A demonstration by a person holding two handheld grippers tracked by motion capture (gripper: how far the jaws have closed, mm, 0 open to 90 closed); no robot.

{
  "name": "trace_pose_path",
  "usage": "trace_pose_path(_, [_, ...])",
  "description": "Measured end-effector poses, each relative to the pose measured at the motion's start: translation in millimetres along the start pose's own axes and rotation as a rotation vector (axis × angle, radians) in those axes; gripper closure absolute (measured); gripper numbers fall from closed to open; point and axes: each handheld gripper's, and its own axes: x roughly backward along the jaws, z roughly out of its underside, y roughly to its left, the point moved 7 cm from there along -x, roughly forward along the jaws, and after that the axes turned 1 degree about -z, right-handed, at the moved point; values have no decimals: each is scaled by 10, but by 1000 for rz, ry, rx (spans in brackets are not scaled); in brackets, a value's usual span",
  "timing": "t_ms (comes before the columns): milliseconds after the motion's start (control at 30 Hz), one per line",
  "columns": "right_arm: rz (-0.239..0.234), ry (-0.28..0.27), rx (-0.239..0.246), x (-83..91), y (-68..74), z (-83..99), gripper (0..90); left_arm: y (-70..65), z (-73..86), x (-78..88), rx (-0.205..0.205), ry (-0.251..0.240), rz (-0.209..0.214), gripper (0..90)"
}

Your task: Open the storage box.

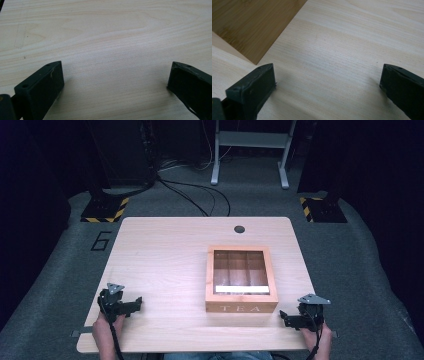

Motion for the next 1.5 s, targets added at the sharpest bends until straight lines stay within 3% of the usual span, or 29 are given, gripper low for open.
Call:
trace_pose_path(433, [-20, 0, 21, -10, -22, -10, 0, -2, 3, 2, 2, -1, 0, 5])
trace_pose_path(700, [-4, 5, 11, -9, -62, -9, 0, -1, 2, 1, 6, 3, -1, 3])
trace_pose_path(867, [41, 13, -46, 2, -119, -9, 0, -1, 3, 1, 6, 2, -1, 4])
trace_pose_path(967, [35, 24, -27, 11, -113, -7, 0, 1, 3, 2, 2, 1, -1, 5])
trace_pose_path(1167, [-22, -51, -20, 86, 27, -87, 2, 1, 3, 2, 2, 1, -1, 5])
trace_pose_path(1367, [-119, -116, 18, 201, 314, -245, 18, 0, 2, 2, 3, -1, -2, 5])
trace_pose_path(1500, [-149, -130, 48, 206, 473, -318, 21, 1, 2, 2, 2, 0, -1, 5])
